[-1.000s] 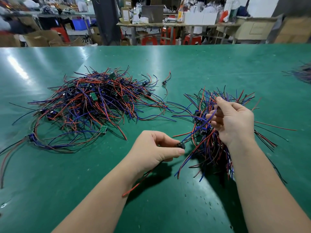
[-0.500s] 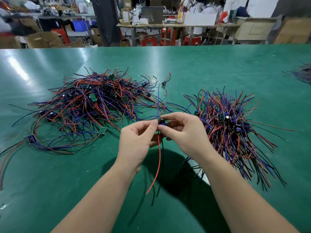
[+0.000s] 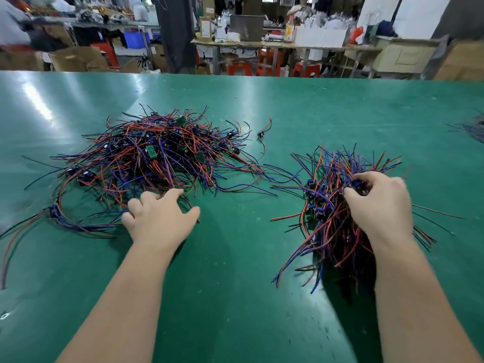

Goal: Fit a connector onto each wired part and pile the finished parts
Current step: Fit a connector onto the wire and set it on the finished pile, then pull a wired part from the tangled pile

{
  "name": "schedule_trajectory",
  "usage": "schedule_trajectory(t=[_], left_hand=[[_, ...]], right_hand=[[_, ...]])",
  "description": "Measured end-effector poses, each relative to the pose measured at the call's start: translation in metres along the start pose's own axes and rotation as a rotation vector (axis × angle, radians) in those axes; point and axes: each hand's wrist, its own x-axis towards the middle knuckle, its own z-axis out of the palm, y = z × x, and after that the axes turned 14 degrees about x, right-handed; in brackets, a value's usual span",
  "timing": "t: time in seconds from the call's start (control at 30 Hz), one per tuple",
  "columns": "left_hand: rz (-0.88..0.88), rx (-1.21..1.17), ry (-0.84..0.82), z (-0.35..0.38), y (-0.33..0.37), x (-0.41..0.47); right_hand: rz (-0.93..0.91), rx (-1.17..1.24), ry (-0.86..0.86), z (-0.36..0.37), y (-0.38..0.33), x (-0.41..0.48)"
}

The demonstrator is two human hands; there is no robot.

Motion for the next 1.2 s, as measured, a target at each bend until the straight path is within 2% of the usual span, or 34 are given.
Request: schedule_trajectory(t=[0.37,0.5,0.63,0.7,0.77,0.83,0.9,1.0,1.1,1.2], left_hand=[[0.019,-0.172,0.116,0.003,0.006,0.001],[0.052,-0.32,0.236,0.0,0.007,0.0],[0.118,-0.492,0.392,-0.007,0.013,-0.009],[0.174,-0.556,0.487,-0.011,0.018,-0.017],[0.261,-0.609,0.59,-0.014,0.024,-0.026],[0.37,-0.653,0.696,-0.016,0.031,-0.036],[0.507,-0.759,0.74,-0.016,0.038,-0.046],[0.718,-0.966,0.614,-0.014,0.045,-0.057],[0.837,-1.003,0.532,-0.011,0.049,-0.063],[0.858,-0.992,0.491,-0.009,0.05,-0.064]], right_hand=[[-0.108,0.052,-0.037,0.004,-0.011,-0.009],[-0.122,0.114,0.028,0.007,-0.01,-0.007],[-0.102,0.014,0.06,0.007,-0.007,-0.005],[-0.188,0.118,0.11,0.007,-0.012,-0.007],[-0.282,0.323,0.124,0.01,-0.021,-0.014],[-0.259,0.581,-0.038,0.014,-0.034,-0.025],[-0.176,0.786,-0.332,0.019,-0.045,-0.037],[-0.138,0.862,-0.718,0.024,-0.051,-0.05],[-0.055,1.006,-0.846,0.029,-0.053,-0.055],[0.039,1.121,-0.897,0.031,-0.055,-0.059]])
